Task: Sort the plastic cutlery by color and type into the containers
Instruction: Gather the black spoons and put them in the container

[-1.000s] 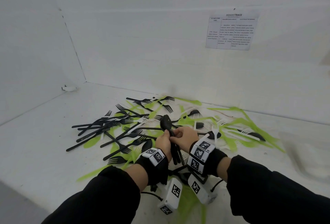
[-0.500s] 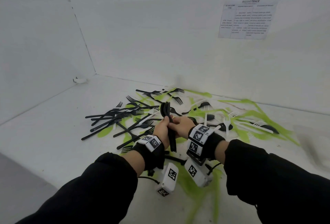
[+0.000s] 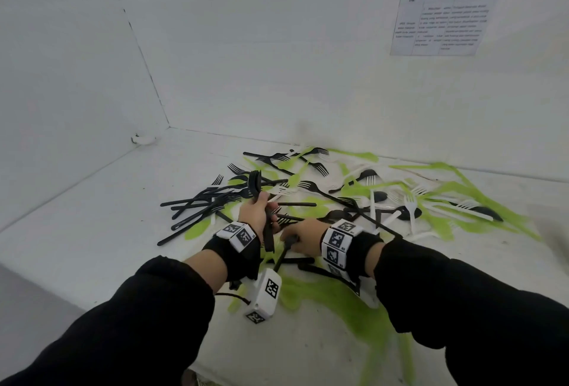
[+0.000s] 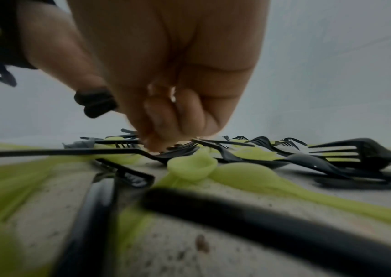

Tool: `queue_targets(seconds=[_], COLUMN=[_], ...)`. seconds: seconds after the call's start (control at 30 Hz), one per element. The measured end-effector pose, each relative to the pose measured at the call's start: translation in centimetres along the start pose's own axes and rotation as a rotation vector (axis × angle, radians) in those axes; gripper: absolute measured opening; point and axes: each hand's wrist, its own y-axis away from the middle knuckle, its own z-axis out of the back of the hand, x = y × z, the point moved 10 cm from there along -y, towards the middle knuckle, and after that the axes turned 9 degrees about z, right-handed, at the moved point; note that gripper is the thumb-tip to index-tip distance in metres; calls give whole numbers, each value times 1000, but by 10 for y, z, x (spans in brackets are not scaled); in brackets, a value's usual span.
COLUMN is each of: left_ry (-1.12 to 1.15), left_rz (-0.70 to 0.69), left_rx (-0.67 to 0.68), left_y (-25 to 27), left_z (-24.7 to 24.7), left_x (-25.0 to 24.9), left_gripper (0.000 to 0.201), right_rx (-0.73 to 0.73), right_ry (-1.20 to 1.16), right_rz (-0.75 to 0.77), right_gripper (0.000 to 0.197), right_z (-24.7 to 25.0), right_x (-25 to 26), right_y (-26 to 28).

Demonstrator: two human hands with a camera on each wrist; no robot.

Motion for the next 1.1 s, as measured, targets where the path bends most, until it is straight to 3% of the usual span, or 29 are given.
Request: queue_targets(seconds=[0.07,0.23,0.4,0.53,0.6,0.7,0.8,0.9,1.0,1.1], left_ry=[-26,-40,8,71,103,115,76,72,80,73], left_rz=[-10,4,22,-1,-11,-16,-15,10,19,30], left_rx=[-1,22,29,33,45,47,29,36,42,44], left_y=[-3,-7,-13,-16,-19,-21,-24,-26,-28,-31], left_z=[3,3,11,22,27,37,49,56,60,61], left_x=[-1,-1,-7,-21,-27,-35,-39,-37,-35,-33], left_gripper=[28,26,24,25,26,28,28,27,27,26], right_rx=[57,-31,-379,-535,-503,-256,-38,119,113,-2], right_ry=[32,-6,-238,-323,-336,-236,-3,-40,68,132], right_rz=[-42,-178,-318,-265,-201,-130,-22,-9,-72,-178], right_gripper=[27,31,37,32,24,34,18,28,32,35], right_z=[-7,7,40,58,55,28,2,-16,-11,5], right_x=[1,-17,-38,-31,-18,9,33,35,27,9], right_y=[-8,-20,-14,-13,-16,-24,-38,-44,-47,-51])
